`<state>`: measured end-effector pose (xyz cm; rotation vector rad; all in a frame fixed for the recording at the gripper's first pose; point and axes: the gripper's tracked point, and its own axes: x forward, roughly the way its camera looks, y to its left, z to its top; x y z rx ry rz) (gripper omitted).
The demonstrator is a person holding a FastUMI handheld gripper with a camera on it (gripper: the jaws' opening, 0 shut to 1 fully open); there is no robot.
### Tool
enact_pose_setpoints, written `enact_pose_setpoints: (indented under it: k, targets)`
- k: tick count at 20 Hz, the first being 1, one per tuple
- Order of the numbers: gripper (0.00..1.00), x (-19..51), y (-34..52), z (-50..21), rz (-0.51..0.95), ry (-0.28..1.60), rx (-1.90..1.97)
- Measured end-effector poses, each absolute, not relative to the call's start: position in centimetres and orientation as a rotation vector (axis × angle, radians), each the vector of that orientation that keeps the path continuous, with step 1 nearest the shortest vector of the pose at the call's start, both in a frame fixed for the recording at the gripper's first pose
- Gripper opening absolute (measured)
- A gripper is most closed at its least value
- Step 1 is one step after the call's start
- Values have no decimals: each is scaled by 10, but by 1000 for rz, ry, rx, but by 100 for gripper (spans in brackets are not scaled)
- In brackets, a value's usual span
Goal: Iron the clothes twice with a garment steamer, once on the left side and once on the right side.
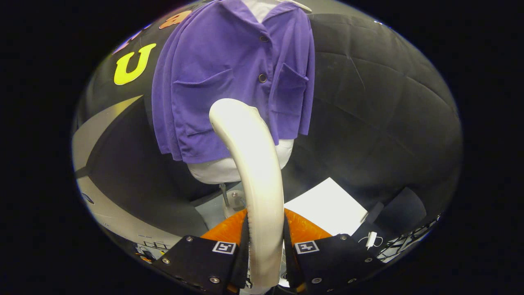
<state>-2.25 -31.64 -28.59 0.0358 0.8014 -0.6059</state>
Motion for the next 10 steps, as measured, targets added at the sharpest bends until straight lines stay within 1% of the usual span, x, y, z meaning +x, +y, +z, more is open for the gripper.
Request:
enact_pose_setpoints:
  k: [6,10]
  targets:
    - [38,-30,-362,-203,-573,669,-28]
    - [38,-12,-391,-132,-595,543,-40]
